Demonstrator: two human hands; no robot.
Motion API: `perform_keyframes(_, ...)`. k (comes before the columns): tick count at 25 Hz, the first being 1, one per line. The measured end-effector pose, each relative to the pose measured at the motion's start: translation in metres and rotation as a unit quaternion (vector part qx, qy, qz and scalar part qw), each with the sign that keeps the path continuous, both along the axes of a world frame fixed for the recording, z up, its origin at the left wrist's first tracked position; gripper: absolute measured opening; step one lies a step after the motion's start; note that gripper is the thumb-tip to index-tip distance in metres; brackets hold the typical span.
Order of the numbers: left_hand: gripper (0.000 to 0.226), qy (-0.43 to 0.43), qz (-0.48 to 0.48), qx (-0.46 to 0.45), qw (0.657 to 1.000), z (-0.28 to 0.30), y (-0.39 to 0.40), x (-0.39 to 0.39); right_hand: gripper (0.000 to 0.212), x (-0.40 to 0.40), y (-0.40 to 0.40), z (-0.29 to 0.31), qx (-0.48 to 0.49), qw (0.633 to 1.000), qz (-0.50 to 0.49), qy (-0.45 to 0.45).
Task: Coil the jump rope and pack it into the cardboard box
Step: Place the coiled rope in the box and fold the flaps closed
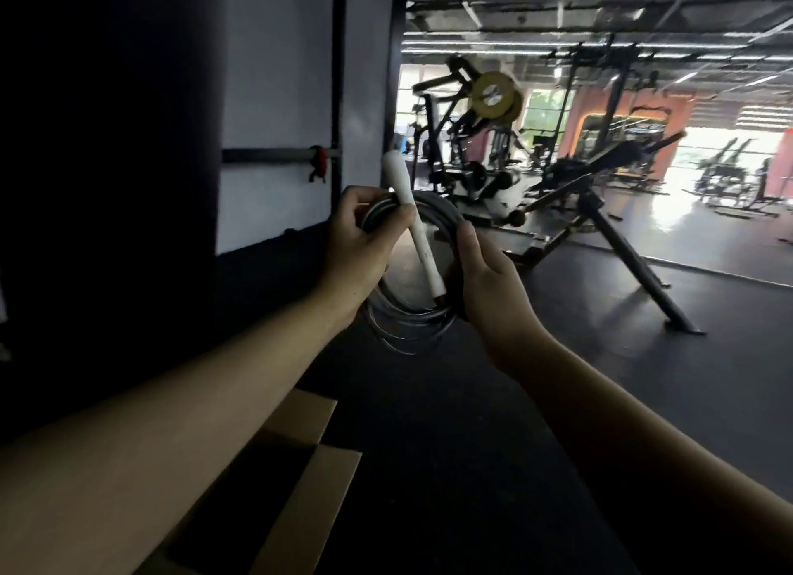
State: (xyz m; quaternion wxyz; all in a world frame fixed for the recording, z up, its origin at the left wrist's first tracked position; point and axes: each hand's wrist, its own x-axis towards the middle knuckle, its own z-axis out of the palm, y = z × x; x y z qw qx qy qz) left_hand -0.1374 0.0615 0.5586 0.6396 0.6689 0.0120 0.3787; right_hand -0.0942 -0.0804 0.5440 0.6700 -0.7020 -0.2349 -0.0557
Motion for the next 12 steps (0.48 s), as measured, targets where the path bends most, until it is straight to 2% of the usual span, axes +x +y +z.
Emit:
perform_keyframes(3, 0.034, 0.013, 0.034, -0.011, 0.999, -0.034, 0.057, -0.021, 0.046, -0.008, 0.061, -0.028, -0.021, 0.998, 0.050, 0.016)
perform_keyframes(8, 0.032, 0.048, 0.131, -0.063, 0.988, -0.104, 0.144, -0.047, 0.048, -0.010, 0.158, -0.079, -0.108, 0.989, 0.100, 0.019)
perform_keyframes(12, 0.028, 0.093, 0.196, -0.087, 0.972, -0.169, 0.191, -0.050, 0.044, -0.004, 0.216, -0.142, -0.156, 0.979, 0.124, 0.045)
